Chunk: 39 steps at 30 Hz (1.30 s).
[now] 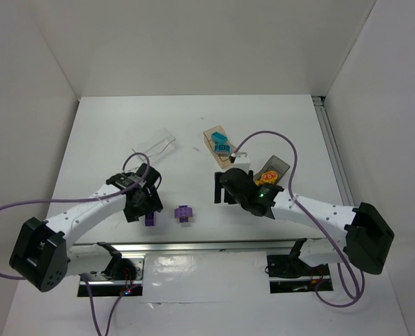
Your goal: Sort the legos into containers by color
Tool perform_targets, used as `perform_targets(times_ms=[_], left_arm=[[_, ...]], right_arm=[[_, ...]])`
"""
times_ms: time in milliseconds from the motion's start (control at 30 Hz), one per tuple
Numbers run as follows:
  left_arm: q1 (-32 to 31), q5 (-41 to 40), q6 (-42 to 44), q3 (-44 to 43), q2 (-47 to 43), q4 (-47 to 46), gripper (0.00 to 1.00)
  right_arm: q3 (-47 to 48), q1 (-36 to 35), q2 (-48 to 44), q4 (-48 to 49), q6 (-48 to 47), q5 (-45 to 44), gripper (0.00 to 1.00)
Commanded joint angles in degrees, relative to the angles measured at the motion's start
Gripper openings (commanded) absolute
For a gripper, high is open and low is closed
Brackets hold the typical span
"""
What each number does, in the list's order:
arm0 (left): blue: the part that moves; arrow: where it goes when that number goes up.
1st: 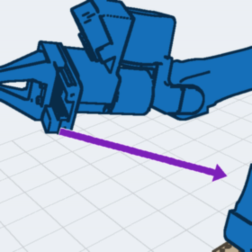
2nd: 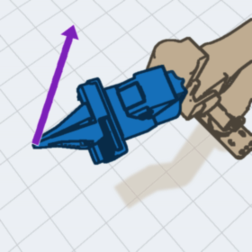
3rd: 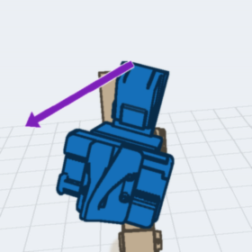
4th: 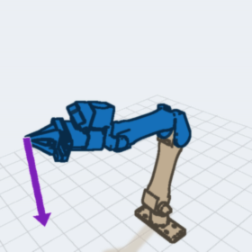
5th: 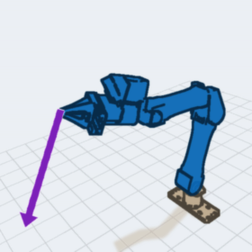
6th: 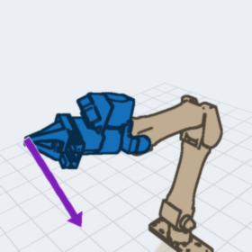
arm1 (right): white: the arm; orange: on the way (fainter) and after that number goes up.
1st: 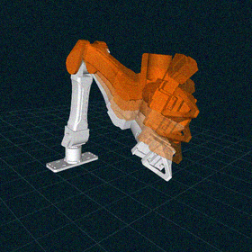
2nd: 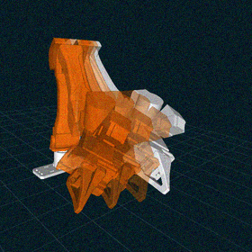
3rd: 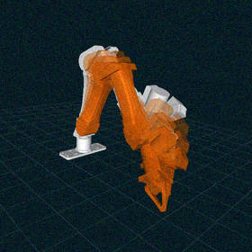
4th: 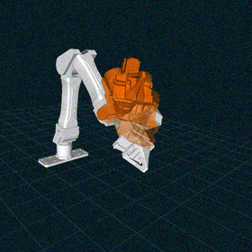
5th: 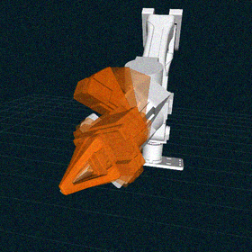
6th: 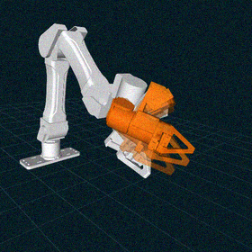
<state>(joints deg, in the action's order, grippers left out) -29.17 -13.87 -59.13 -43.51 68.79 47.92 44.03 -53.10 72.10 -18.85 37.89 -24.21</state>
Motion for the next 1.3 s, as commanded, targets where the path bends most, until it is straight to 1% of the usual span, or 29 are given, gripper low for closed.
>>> perform_targets(times_ms=[0, 33, 167, 267, 300, 367, 400, 467, 567, 600, 633, 667, 700, 767, 800, 867, 967, 1000, 1033, 1100, 1133, 1267], left_arm=[[-1.85, -0.11, -1.86, 0.88, 1.60, -4.41, 0.82], [-1.86, -0.11, -1.86, 0.88, 2.30, -4.42, 0.79], [-3.70, -0.11, -2.48, 2.10, 4.24, -5.02, 0.72], [-3.70, -0.11, -3.09, 2.72, 4.24, -5.73, 0.65], [-3.70, -0.11, -3.09, 2.72, 4.24, -5.73, 0.56], [-3.70, -0.72, -3.09, 2.12, 3.55, -5.73, 0.45], [-3.70, -0.72, -2.57, 1.41, 2.76, -5.04, 0.33], [-3.70, -1.25, -1.77, 0.45, 2.23, -5.03, 0.26], [-3.70, -2.04, 0.59, -3.76, 2.74, -4.24, 0.16], [-3.70, -2.74, 1.21, -7.43, 3.79, -3.63, 0.14], [-3.70, -2.74, 2.00, -9.65, 4.59, -3.62, 0.14], [-3.09, -4.48, 3.40, -12.10, 5.55, -2.58, 0.14], [-2.39, -5.11, 4.28, -17.44, 6.60, -1.96, 0.14], [-1.86, -7.56, 5.60, -22.74, 10.47, -0.64, 0.14], [-0.90, -8.27, 6.91, -27.03, 11.70, -0.11, 0.14], [1.39, -8.80, 8.24, -30.83, 16.16, -0.11, 0.14], [4.81, -8.81, 9.92, -38.13, 21.54, -0.72, 0.14], [5.61, -8.02, 10.61, -39.80, 25.30, -0.72, 0.14], [6.31, -7.41, 11.31, -43.03, 27.08, -0.72, 0.14], [8.24, -6.53, 11.84, -45.95, 30.33, -1.25, 0.14], [8.77, -6.52, 12.46, -48.58, 33.48, -1.25, 0.14], [12.02, -4.95, 13.08, -54.29, 39.46, -1.87, 0.15]], right_arm=[[2.90, -0.25, -1.96, 0.23, 1.05, -2.78, 0.85], [2.90, -0.25, -1.96, 0.22, 1.05, -3.47, 0.85], [2.90, -0.25, -2.57, -0.31, 1.57, -3.48, 0.84], [2.90, -0.25, -3.10, -0.31, 1.57, -3.48, 0.83], [2.90, -0.25, -3.10, -0.31, 1.57, -3.48, 0.82], [2.90, -0.25, -3.10, -0.92, 1.57, -4.00, 0.81], [2.90, -0.25, -3.62, -0.92, 1.57, -4.01, 0.81], [2.90, -0.25, -3.63, -1.53, 1.57, -4.53, 0.80], [3.43, -0.25, -4.24, -2.24, 1.57, -5.15, 0.77], [3.43, -0.25, -4.94, -2.85, 1.57, -5.93, 0.77], [3.43, -0.25, -5.73, -2.86, 1.57, -6.55, 0.77], [3.43, -0.25, -5.74, -3.38, 1.57, -6.56, 0.77], [3.43, -0.25, -6.61, -3.38, 1.57, -7.08, 0.77], [3.43, -0.25, -7.32, -3.91, 1.57, -7.61, 0.77], [3.43, -0.25, -7.32, -3.91, 1.57, -7.61, 0.77], [3.43, -0.25, -7.32, -4.78, 1.57, -8.22, 0.77], [3.43, -0.25, -7.32, -5.41, 2.19, -8.23, 0.77], [3.43, -0.25, -7.32, -5.41, 2.19, -8.23, 0.77], [3.43, -0.25, -7.84, -5.41, 2.19, -8.23, 0.77], [3.43, -0.25, -7.85, -5.41, 2.72, -8.23, 0.77], [3.43, -0.25, -7.85, -5.41, 2.72, -8.23, 0.77], [3.43, -0.25, -6.80, -5.41, 2.72, -8.23, 0.77]])
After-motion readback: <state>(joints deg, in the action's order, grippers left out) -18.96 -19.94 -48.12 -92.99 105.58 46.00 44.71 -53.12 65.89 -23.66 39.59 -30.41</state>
